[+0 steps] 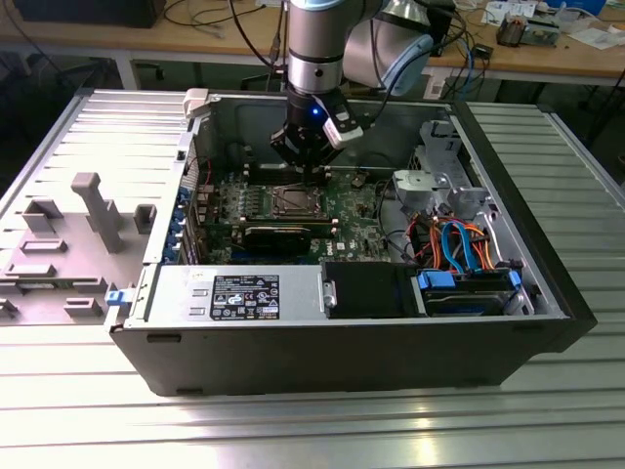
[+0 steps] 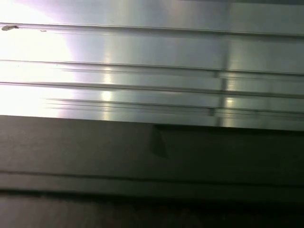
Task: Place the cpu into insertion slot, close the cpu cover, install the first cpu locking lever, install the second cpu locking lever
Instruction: 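Install the first cpu locking lever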
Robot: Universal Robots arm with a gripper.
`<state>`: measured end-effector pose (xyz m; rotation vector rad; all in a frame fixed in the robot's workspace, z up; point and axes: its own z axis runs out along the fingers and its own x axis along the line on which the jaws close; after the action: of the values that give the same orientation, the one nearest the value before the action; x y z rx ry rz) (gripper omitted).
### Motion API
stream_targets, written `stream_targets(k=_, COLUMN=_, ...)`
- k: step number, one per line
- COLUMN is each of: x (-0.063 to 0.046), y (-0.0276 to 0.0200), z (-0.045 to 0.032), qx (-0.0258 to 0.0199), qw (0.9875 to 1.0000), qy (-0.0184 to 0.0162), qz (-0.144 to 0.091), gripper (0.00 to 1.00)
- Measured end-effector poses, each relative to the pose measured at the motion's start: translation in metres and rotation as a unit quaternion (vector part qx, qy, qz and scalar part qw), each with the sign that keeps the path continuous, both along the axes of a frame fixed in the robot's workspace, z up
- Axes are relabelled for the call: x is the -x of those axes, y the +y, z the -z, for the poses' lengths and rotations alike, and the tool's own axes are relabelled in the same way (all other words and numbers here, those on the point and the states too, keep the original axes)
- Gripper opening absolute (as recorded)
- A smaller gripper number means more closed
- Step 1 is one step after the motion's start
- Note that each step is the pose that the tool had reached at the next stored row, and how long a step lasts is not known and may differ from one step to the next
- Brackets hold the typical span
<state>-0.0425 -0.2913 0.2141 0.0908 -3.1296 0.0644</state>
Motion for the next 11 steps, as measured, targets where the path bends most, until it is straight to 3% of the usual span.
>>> stream_targets(k=11, x=0.0, y=-0.0004, z=0.0089, qx=0.0002, qw=1.0, qy=0.0003, qz=0.0, gripper=0.11)
